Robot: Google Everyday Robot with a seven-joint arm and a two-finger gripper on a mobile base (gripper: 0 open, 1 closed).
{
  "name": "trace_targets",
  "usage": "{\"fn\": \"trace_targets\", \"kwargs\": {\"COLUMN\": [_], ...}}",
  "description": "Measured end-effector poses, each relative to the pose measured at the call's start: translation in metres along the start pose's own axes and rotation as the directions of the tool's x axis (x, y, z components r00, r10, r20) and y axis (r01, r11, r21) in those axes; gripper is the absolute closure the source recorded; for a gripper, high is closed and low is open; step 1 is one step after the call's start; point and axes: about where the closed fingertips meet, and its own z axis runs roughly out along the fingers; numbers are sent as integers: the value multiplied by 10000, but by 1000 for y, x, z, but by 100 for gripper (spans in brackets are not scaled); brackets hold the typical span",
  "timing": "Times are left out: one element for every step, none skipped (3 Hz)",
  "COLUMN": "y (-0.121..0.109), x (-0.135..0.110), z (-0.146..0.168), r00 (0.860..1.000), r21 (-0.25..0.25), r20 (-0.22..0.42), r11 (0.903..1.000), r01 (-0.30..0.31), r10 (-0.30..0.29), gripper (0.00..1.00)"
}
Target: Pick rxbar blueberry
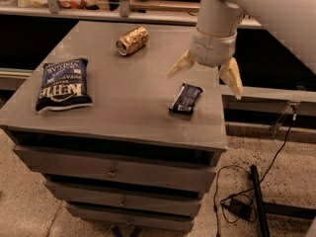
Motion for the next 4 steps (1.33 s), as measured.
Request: {"fn": "trace_targets", "kwargs": {"y": [-16,-35,-48,-59], "x": [-11,-21,-22,-11], "z": [11,17,22,24], "r00": [9987,9953,9904,9873], "r21": [346,816,1139,1339], "r20": [246,452,517,345], "r11": [9984,9933,9860,9797], "r01": [441,819,1216,1491], "r10": [-450,-857,-1282,-1550], "gripper": [0,0,0,0]}}
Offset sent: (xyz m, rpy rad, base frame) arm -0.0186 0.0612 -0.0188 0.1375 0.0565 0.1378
